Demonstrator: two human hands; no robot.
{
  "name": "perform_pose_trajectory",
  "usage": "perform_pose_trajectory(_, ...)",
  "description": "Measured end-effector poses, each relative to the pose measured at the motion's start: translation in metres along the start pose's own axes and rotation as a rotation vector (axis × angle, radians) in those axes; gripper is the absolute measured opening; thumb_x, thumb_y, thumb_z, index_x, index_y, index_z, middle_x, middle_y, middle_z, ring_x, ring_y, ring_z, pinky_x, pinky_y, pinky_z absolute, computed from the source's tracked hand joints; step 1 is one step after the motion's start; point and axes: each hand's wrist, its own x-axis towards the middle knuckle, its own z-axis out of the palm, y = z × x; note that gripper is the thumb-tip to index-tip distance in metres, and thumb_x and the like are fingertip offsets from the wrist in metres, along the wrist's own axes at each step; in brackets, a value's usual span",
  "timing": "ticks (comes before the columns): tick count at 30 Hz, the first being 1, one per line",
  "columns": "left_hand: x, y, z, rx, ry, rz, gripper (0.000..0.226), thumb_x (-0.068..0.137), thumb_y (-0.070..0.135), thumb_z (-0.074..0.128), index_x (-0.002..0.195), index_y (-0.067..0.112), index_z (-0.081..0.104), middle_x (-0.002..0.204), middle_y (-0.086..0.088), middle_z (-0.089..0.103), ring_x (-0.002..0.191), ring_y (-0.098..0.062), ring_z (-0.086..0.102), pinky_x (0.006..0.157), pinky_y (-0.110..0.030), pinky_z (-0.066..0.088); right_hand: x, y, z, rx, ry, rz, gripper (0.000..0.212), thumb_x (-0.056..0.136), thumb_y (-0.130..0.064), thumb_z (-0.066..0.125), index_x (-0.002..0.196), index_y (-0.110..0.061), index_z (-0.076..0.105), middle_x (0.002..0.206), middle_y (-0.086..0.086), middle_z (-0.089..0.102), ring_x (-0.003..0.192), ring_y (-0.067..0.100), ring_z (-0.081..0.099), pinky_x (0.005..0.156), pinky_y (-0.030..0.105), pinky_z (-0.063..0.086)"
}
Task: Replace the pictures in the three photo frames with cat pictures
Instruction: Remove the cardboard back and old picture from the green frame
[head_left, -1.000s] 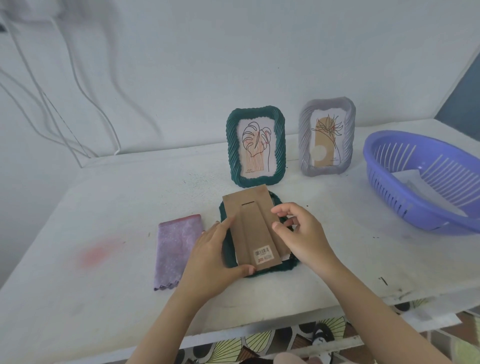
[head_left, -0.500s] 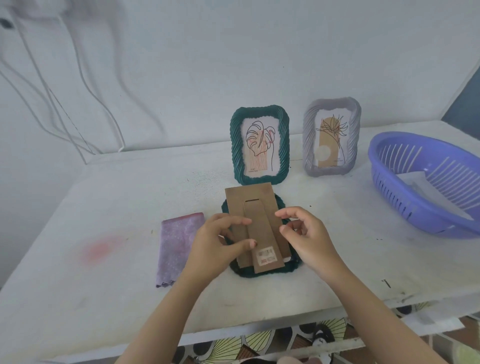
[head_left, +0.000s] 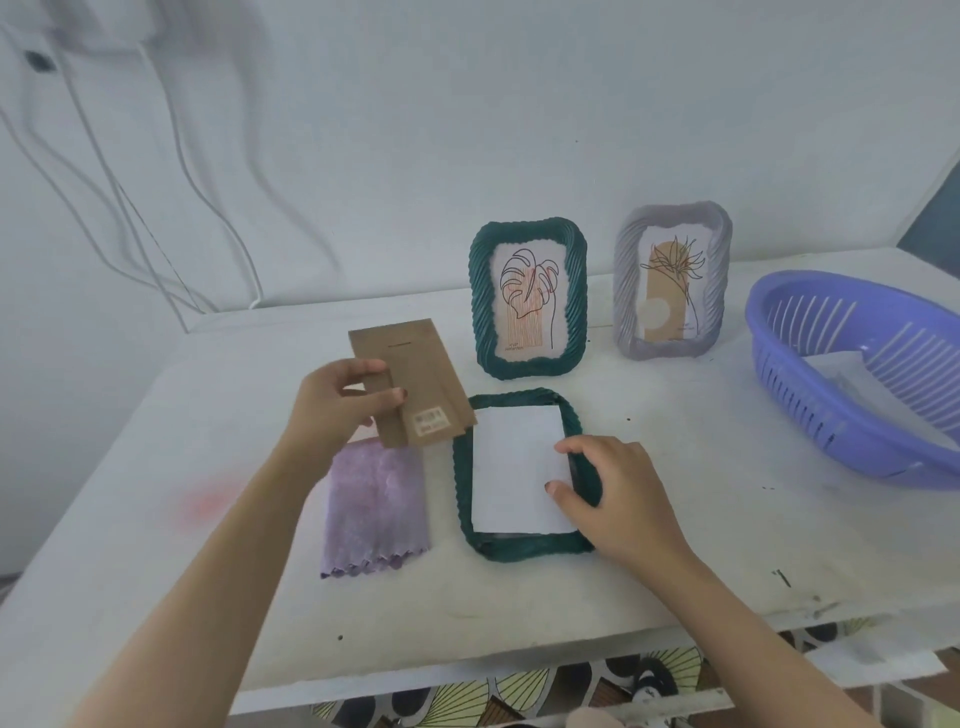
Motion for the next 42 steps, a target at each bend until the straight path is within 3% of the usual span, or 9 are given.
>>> perform_pose_trajectory(8,0.053,-0.031,-0.017,0.210,0.044,-0.080,0.031,0.074,-0.005,0.069,0.097,0.013,0.059,0.114,-0.014,0.060,0.088,-0.021,0.054,0.074,-0.029,0.044,0.000,-0.001,-0.001,-0.066,-0.043,0.030,0.043,0.083,-0.037,0.061,0.124,-0.030,0.050,0.126,-0.013,0.052,0.108,0.010,0.040,0.089,0.022,0.033)
perform_pose_trajectory(14,0.055,-0.051,-0.009,0.822,0.113,0.091,0.038,0.078,0.021,0.066,0.116,0.018,0.060,0.131,-0.011,0.051,0.125,-0.030,0.039,0.103,-0.035,0.029,0.005,-0.005,-0.004,0.036,-0.029,0.090,0.035,0.078,-0.029,0.068,0.111,-0.031,0.057,0.101,-0.011,0.058,0.098,0.013,0.045,0.076,0.021,0.035)
perform_pose_trajectory(16,0.040,-0.045,0.003,0.768,0.119,0.187,0.038,0.077,0.017,0.065,0.115,0.017,0.061,0.129,-0.010,0.053,0.124,-0.029,0.041,0.102,-0.033,0.030,0.006,-0.006,-0.005,0.080,-0.030,0.114,0.030,0.076,-0.027,0.071,0.104,-0.032,0.060,0.092,-0.010,0.057,0.093,0.014,0.046,0.069,0.017,0.034)
perform_pose_trajectory(19,0.005,-0.035,0.025,0.594,-0.130,0.288,0.038,0.072,0.028,0.072,0.109,0.025,0.064,0.125,0.000,0.054,0.120,-0.017,0.044,0.096,-0.022,0.039,0.007,-0.005,-0.006,0.106,-0.038,0.133,0.027,0.076,-0.024,0.072,0.099,-0.032,0.061,0.086,-0.011,0.056,0.089,0.013,0.048,0.067,0.013,0.034)
perform_pose_trajectory(23,-0.034,-0.035,0.044,0.621,-0.347,0.318,0.036,0.063,0.048,0.072,0.097,0.046,0.062,0.128,0.011,0.047,0.121,-0.007,0.034,0.104,-0.028,0.025,0.010,-0.006,-0.005,0.198,-0.027,0.167,0.023,0.076,-0.015,0.071,0.088,-0.033,0.062,0.072,-0.012,0.053,0.067,0.005,0.046,0.060,0.014,0.035)
perform_pose_trajectory(26,-0.044,-0.038,0.050,0.666,-0.337,0.342,0.032,0.071,0.035,0.076,0.100,0.042,0.064,0.131,0.014,0.046,0.122,-0.006,0.033,0.105,-0.025,0.023,0.009,-0.007,-0.008,0.265,-0.020,0.184,0.021,0.078,-0.009,0.069,0.085,-0.029,0.064,0.067,-0.008,0.053,0.056,0.002,0.046,0.057,0.009,0.038)
perform_pose_trajectory(33,-0.052,-0.032,0.052,0.586,-0.281,0.376,0.032,0.076,0.030,0.073,0.104,0.041,0.060,0.130,0.017,0.046,0.124,-0.002,0.035,0.102,-0.019,0.023,0.010,-0.010,-0.018,0.394,0.107,0.259,0.022,0.079,-0.007,0.068,0.081,-0.029,0.069,0.078,-0.010,0.064,0.064,0.004,0.053,0.060,0.005,0.041)
perform_pose_trajectory(37,-0.061,-0.018,0.064,0.322,-0.252,0.302,0.029,0.080,0.025,0.068,0.101,0.041,0.059,0.119,0.025,0.052,0.112,0.010,0.045,0.089,-0.004,0.033,0.008,-0.016,-0.027,0.668,0.197,0.302,0.024,0.080,-0.001,0.066,0.080,-0.025,0.070,0.076,-0.008,0.064,0.067,0.001,0.056,0.063,0.007,0.044)
perform_pose_trajectory(42,-0.066,0.002,0.088,-0.228,-0.321,-0.036,0.020,0.084,0.001,0.061,0.101,0.011,0.065,0.103,-0.002,0.066,0.081,-0.007,0.067,0.067,-0.018,0.053,0.004,-0.021,-0.041,0.845,0.262,0.321,0.022,0.083,0.000,0.063,0.081,-0.021,0.072,0.082,-0.010,0.069,0.073,-0.005,0.060,0.068,0.007,0.046)
